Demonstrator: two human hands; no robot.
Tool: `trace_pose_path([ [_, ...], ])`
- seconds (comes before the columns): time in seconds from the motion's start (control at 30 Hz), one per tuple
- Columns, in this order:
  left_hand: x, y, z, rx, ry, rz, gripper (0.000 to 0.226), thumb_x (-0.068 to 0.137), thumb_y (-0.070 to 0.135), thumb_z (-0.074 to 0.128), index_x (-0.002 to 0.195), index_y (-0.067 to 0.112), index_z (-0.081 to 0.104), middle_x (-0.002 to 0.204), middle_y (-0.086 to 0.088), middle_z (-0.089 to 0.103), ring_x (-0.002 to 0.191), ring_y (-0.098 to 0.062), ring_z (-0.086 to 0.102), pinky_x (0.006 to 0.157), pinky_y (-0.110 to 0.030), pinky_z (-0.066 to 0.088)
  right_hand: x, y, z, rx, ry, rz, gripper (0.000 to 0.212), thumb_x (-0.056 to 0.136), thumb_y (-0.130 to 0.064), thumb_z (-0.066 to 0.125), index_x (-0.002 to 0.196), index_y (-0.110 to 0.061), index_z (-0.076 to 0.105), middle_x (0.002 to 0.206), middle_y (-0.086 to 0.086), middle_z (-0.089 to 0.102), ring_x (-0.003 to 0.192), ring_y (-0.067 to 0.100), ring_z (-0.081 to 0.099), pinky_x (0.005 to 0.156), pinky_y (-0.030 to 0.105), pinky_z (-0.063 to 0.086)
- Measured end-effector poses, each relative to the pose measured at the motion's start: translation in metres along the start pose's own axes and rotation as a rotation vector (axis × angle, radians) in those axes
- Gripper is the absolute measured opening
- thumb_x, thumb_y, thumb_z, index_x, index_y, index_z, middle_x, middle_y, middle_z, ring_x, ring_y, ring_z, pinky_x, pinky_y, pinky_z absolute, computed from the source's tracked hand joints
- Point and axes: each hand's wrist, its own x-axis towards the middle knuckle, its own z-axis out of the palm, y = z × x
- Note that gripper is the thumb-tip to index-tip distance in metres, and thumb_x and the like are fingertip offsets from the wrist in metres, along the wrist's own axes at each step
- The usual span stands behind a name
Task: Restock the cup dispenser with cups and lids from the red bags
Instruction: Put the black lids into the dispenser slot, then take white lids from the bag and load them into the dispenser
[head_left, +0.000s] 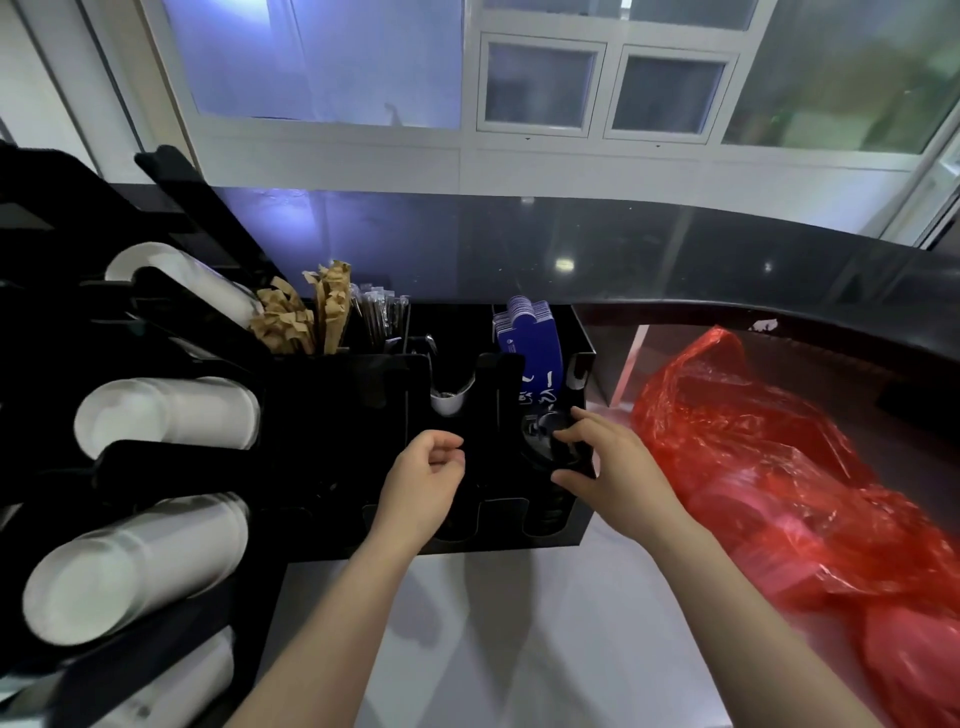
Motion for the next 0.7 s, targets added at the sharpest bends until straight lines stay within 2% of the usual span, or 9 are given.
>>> trace_pose_path([
  [0.2, -0.018, 0.004, -0.010, 0.002, -0.025, 0.093, 0.025, 0.090, 0.014, 0.058, 0.093, 0.039, 0.058, 0.097, 0.012, 0.067, 0.093, 0.002, 0.061, 0.079, -0.014, 0.045, -0.012, -0.015, 0.002, 0.031, 0.111, -0.022, 0.061, 0.079, -0.027, 0.077, 0.135, -0.029, 0.051, 0.152, -0.007, 0.035, 0.140, 0.013, 0.029, 0.110, 0.025, 0.022],
  [0.37, -0.028, 0.009, -0.017, -0.034, -0.036, 0.148, 0.026, 0.091, 0.010, 0.056, 0.098, 0.035, 0.059, 0.098, 0.012, 0.068, 0.096, 0.004, 0.061, 0.083, -0.016, 0.046, -0.028, -0.020, 0.004, 0.097, 0.175, -0.010, 0.052, 0.082, -0.021, 0.075, 0.130, -0.024, 0.056, 0.146, -0.008, 0.043, 0.136, 0.009, 0.036, 0.106, 0.017, 0.023],
  [0.47, -0.035, 0.013, -0.021, -0.063, -0.044, 0.184, 0.029, 0.090, 0.007, 0.056, 0.095, 0.036, 0.060, 0.095, 0.012, 0.069, 0.092, 0.009, 0.061, 0.077, -0.008, 0.045, -0.040, -0.022, 0.003, 0.173, 0.234, 0.023, 0.042, 0.083, -0.015, 0.072, 0.123, -0.021, 0.062, 0.136, -0.007, 0.055, 0.127, 0.009, 0.047, 0.103, 0.015, 0.030],
  [0.6, -0.044, 0.017, -0.021, -0.080, -0.093, 0.197, 0.029, 0.091, 0.007, 0.055, 0.097, 0.035, 0.060, 0.096, 0.013, 0.069, 0.092, 0.009, 0.061, 0.075, -0.003, 0.044, -0.061, -0.016, 0.003, 0.233, 0.317, 0.094, 0.028, 0.085, -0.011, 0.069, 0.111, -0.020, 0.067, 0.111, -0.016, 0.061, 0.108, 0.003, 0.054, 0.088, -0.002, 0.029],
  [0.7, -0.051, 0.019, -0.009, -0.104, -0.142, 0.210, 0.029, 0.091, 0.006, 0.055, 0.097, 0.034, 0.060, 0.097, 0.011, 0.070, 0.093, 0.007, 0.062, 0.078, -0.006, 0.045, -0.079, -0.003, 0.000, 0.216, 0.324, 0.159, 0.029, 0.085, -0.012, 0.069, 0.112, -0.020, 0.067, 0.111, -0.015, 0.061, 0.106, 0.000, 0.051, 0.092, 0.009, 0.032],
])
